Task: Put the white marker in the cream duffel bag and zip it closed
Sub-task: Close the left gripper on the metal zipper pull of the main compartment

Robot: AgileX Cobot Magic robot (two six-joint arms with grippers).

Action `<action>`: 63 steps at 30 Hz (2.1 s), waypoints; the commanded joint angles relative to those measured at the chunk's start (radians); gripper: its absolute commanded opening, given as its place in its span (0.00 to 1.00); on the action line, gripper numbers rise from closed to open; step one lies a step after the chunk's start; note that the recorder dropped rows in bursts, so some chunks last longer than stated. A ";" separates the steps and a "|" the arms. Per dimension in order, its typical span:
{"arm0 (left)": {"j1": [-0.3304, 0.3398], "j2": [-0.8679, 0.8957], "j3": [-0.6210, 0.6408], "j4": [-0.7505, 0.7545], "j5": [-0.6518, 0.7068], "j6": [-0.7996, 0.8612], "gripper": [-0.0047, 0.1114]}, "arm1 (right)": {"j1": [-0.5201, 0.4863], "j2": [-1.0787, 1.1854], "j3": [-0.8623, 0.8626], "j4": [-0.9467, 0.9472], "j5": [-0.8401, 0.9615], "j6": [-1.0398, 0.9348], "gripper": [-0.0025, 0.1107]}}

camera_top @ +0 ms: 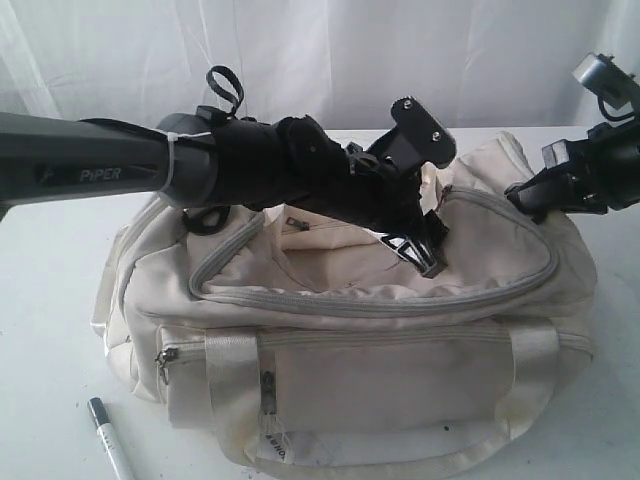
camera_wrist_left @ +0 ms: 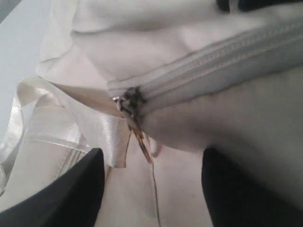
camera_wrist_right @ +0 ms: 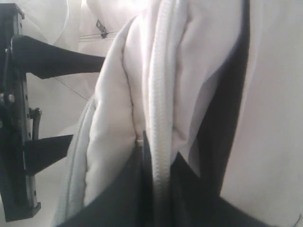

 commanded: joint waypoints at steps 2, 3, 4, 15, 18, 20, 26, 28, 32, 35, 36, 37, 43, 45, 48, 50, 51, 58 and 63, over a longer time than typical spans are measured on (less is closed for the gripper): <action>-0.017 0.021 -0.003 -0.016 -0.050 -0.008 0.59 | 0.000 -0.001 -0.003 0.036 0.024 -0.011 0.02; -0.017 0.029 -0.003 -0.016 -0.050 -0.008 0.59 | 0.000 -0.001 -0.003 0.039 0.024 -0.011 0.02; -0.017 0.035 -0.003 -0.016 -0.054 -0.008 0.58 | 0.000 -0.001 -0.003 0.039 0.024 -0.011 0.02; -0.017 0.087 -0.003 -0.018 -0.189 -0.080 0.47 | 0.000 -0.001 -0.003 0.066 0.026 -0.030 0.02; -0.019 0.090 -0.005 -0.018 -0.212 -0.109 0.40 | 0.000 -0.001 -0.003 0.065 0.026 -0.032 0.02; -0.018 0.090 -0.005 -0.016 -0.217 -0.125 0.37 | 0.000 -0.001 -0.003 0.065 0.026 -0.037 0.02; -0.029 0.090 -0.030 0.003 -0.192 -0.186 0.36 | 0.000 -0.001 -0.003 0.065 0.026 -0.037 0.02; -0.035 0.090 -0.047 0.003 -0.185 -0.187 0.36 | 0.000 -0.001 -0.003 0.065 0.026 -0.037 0.02; -0.035 0.105 -0.068 0.008 -0.174 -0.187 0.36 | 0.000 -0.001 -0.003 0.065 0.026 -0.037 0.02; -0.037 0.117 -0.073 0.008 -0.163 -0.192 0.30 | 0.000 -0.001 -0.003 0.067 0.026 -0.037 0.02; -0.037 0.119 -0.073 0.008 -0.155 -0.192 0.24 | 0.000 -0.001 -0.003 0.067 0.026 -0.037 0.02; -0.037 0.119 -0.073 0.008 -0.150 -0.192 0.17 | 0.000 -0.001 -0.003 0.069 0.026 -0.037 0.02; -0.037 0.075 -0.073 0.008 -0.089 -0.186 0.04 | 0.000 -0.001 -0.003 0.081 0.018 -0.037 0.02; -0.037 0.046 -0.073 0.008 -0.051 -0.186 0.04 | 0.000 -0.001 -0.003 0.087 0.018 -0.037 0.02; -0.037 -0.001 -0.073 0.010 0.011 -0.184 0.04 | 0.000 -0.001 -0.003 0.089 0.018 -0.037 0.02; -0.037 -0.026 -0.073 0.014 0.044 -0.184 0.04 | 0.000 -0.001 -0.003 0.089 0.018 -0.037 0.02; -0.037 -0.043 -0.073 0.022 0.066 -0.184 0.04 | 0.000 -0.001 -0.003 0.088 0.018 -0.037 0.02; -0.037 -0.110 -0.073 0.033 0.187 -0.184 0.04 | 0.000 -0.001 -0.003 0.088 0.004 -0.037 0.02; -0.037 -0.142 -0.073 0.057 0.217 -0.184 0.04 | 0.000 -0.001 -0.003 0.088 -0.003 -0.037 0.02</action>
